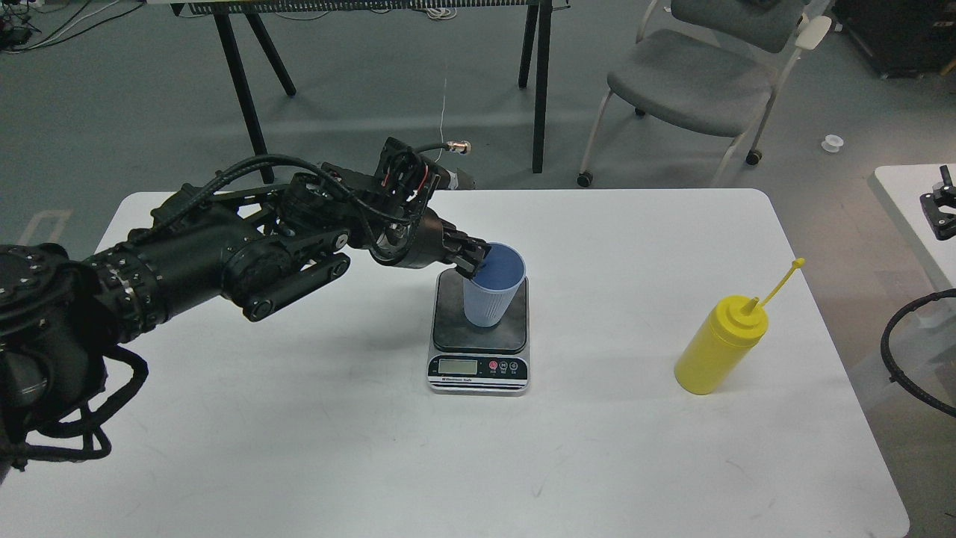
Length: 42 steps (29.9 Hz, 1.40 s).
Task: Pour seasoning into cup on scale with both arms
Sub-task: 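Set the cup on the scale, release, and raise the left gripper, then reach the right gripper to the yellow squeeze bottle and grasp it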
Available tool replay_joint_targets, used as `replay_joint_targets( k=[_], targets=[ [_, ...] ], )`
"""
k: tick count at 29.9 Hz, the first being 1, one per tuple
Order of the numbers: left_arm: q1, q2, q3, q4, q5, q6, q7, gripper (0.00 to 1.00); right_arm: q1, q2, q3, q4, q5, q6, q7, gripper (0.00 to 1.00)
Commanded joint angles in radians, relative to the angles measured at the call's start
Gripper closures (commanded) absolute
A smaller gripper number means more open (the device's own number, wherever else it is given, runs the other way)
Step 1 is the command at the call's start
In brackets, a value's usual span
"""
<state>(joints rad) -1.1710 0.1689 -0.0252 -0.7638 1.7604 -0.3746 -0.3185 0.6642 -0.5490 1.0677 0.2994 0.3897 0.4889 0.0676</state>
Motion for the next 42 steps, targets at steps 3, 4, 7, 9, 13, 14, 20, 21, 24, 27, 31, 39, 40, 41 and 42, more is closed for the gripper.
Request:
replay_joint_targets(
  k=[3, 4, 7, 9, 13, 14, 20, 21, 24, 27, 31, 39, 40, 41, 42],
  targets=[
    [0.01, 0.001, -0.01, 0.001, -0.016, 0.005, 0.001, 0.49, -0.011, 0.0, 0.0, 0.003, 0.0, 0.0, -0.005, 0.0],
    [0.01, 0.004, -0.016, -0.005, -0.025, 0.005, -0.001, 0.39, -0.018, -0.002, 0.0, 0.006, 0.0, 0.0, -0.009, 0.0],
    [0.005, 0.012, -0.044, -0.014, -0.119, 0.02, -0.011, 0.18, -0.046, -0.037, 0.0, 0.039, 0.009, 0.0, -0.017, 0.0],
    [-0.006, 0.017, -0.084, -0.012, -0.25, 0.025, -0.007, 0.14, -0.089, -0.068, 0.0, 0.101, 0.029, 0.0, -0.023, 0.0],
    [-0.019, 0.073, -0.099, -0.005, -0.528, 0.023, -0.017, 0.06, -0.246, -0.144, 0.003, 0.323, 0.073, 0.0, -0.022, 0.0],
    [-0.024, 0.09, -0.108, -0.005, -0.614, 0.029, -0.019, 0.04, -0.297, -0.17, 0.008, 0.393, 0.089, 0.0, -0.02, 0.0],
    [-0.012, 0.11, -0.269, 0.006, -1.143, 0.033, -0.019, 0.01, -0.598, -0.207, 0.047, 0.685, 0.126, 0.0, -0.012, 0.0],
    [-0.012, 0.109, -0.301, 0.014, -1.223, 0.031, -0.019, 0.01, -0.639, -0.201, 0.047, 0.723, 0.126, 0.0, -0.011, 0.0],
    [-0.001, 0.098, -0.409, 0.052, -1.456, 0.028, -0.017, 0.01, -0.738, -0.168, 0.044, 0.831, 0.124, 0.0, -0.011, 0.0],
    [0.024, 0.098, -0.484, 0.069, -1.672, 0.023, -0.017, 0.01, -0.822, -0.112, 0.049, 0.908, 0.121, 0.0, -0.009, 0.0],
    [0.036, 0.109, -0.565, 0.106, -1.823, 0.017, -0.008, 0.01, -0.896, -0.028, 0.034, 0.931, 0.115, 0.0, -0.009, 0.0],
    [0.068, 0.112, -0.702, 0.17, -1.894, 0.017, 0.024, 0.01, -0.917, 0.171, 0.029, 0.925, 0.032, 0.0, -0.011, 0.0],
    [0.071, 0.112, -0.706, 0.176, -1.894, 0.017, 0.025, 0.01, -0.917, 0.185, 0.029, 0.925, 0.026, 0.0, -0.009, 0.0],
    [0.076, 0.113, -0.708, 0.176, -1.892, 0.017, 0.025, 0.01, -0.916, 0.202, 0.029, 0.925, 0.021, 0.0, -0.009, 0.0],
    [0.082, 0.113, -0.708, 0.176, -1.892, 0.017, 0.025, 0.01, -0.914, 0.213, 0.031, 0.925, 0.02, 0.0, -0.009, 0.0]
  ],
)
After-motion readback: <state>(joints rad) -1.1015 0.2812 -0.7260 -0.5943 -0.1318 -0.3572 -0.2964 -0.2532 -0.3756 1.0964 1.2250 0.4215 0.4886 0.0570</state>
